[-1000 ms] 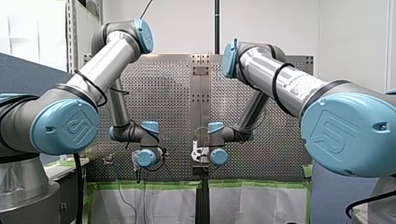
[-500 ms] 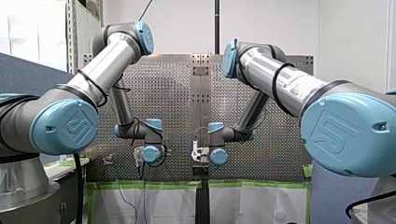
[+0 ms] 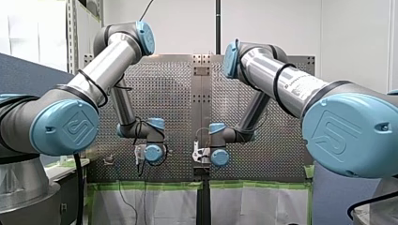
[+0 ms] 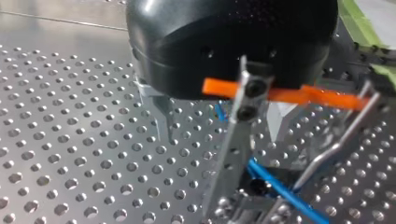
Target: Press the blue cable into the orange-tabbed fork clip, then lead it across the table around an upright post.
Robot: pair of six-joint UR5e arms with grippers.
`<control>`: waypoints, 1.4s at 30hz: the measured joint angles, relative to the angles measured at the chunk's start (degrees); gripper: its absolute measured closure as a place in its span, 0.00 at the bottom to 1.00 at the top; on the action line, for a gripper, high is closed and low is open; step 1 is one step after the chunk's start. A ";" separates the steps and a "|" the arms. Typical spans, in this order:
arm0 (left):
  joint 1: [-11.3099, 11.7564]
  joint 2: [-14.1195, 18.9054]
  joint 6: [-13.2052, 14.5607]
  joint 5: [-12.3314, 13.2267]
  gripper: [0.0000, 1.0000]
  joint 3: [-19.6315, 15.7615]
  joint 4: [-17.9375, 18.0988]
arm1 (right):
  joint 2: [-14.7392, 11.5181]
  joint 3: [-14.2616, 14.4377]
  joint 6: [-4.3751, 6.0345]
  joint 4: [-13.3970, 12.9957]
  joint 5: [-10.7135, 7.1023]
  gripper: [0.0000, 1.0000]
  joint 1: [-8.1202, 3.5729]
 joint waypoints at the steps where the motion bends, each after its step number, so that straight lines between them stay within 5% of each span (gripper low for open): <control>1: -0.03 0.00 0.47 -0.02 0.00 0.07 -0.09 | 0.00 0.00 0.00 -0.01 0.00 1.00 0.01; 19: -0.24 -0.02 2.78 -1.57 0.00 1.22 -0.54 | 0.02 -0.03 0.00 -0.09 0.00 1.00 -0.06; 20: -0.29 -0.02 3.00 -1.73 0.18 1.22 -0.55 | 0.02 -0.02 0.00 -0.10 0.00 1.00 -0.06; 21: -0.37 -0.01 3.27 -1.91 0.18 1.23 -0.56 | 0.02 -0.02 0.00 -0.10 0.00 1.00 -0.06; 23: -0.49 -0.01 3.56 -2.12 0.62 1.23 -0.56 | 0.02 -0.01 0.00 -0.10 0.00 1.00 -0.06; 24: -0.58 -0.01 3.68 -2.22 0.62 1.24 -0.57 | 0.02 -0.01 0.00 -0.10 -0.02 1.00 -0.06; 25: -0.66 -0.01 3.74 -2.28 0.89 1.24 -0.57 | 0.02 0.01 0.00 -0.09 -0.04 1.00 -0.06; 26: -0.73 -0.01 3.82 -2.36 1.00 1.24 -0.57 | 0.02 0.01 0.00 -0.07 -0.05 1.00 -0.04; 42: -1.26 0.00 5.24 -4.56 1.00 1.27 -0.54 | 0.02 -0.01 0.00 0.14 -0.16 1.00 0.02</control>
